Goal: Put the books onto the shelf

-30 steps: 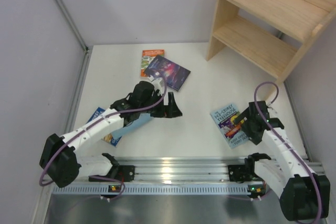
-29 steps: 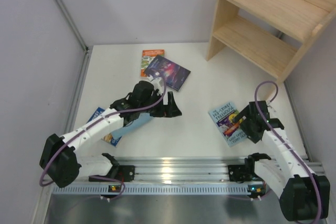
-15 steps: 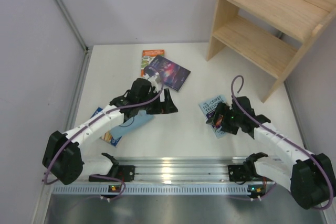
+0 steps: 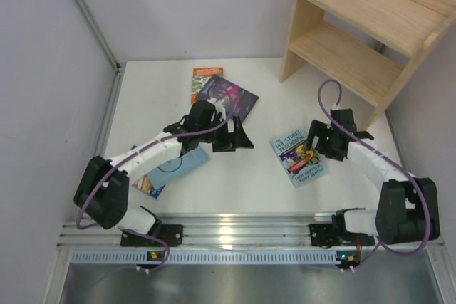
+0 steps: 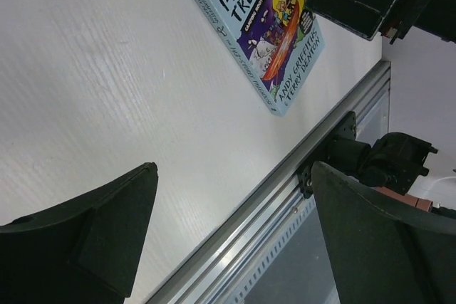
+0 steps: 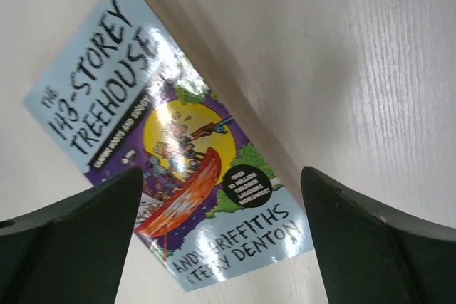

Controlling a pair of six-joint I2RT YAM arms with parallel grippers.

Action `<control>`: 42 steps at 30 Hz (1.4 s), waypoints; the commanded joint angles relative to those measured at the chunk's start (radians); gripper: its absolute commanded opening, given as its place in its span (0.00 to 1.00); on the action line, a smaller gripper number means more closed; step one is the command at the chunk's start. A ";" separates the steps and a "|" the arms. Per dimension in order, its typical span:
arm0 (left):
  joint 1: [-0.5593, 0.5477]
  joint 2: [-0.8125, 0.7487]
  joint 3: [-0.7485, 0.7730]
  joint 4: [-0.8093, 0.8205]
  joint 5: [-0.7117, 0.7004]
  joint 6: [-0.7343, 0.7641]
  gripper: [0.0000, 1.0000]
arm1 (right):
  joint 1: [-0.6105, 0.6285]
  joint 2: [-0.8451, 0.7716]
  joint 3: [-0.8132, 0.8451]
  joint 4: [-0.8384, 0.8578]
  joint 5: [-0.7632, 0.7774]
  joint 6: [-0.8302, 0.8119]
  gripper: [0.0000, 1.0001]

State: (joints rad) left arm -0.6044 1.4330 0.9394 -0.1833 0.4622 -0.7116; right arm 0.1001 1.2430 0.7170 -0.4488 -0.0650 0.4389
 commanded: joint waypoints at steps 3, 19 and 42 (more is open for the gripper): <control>0.000 0.047 0.038 0.079 0.050 -0.011 0.94 | -0.023 0.052 -0.031 0.054 -0.004 -0.100 0.90; -0.001 0.038 -0.099 0.036 -0.062 0.061 0.87 | 0.256 0.013 -0.228 0.409 -0.245 0.179 0.68; -0.012 0.320 -0.071 0.398 0.159 -0.006 0.59 | 0.270 0.168 -0.215 0.738 -0.348 0.230 0.60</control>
State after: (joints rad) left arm -0.6151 1.7363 0.8696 0.0807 0.5457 -0.6968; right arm 0.3580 1.3968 0.5240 0.1173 -0.2470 0.6247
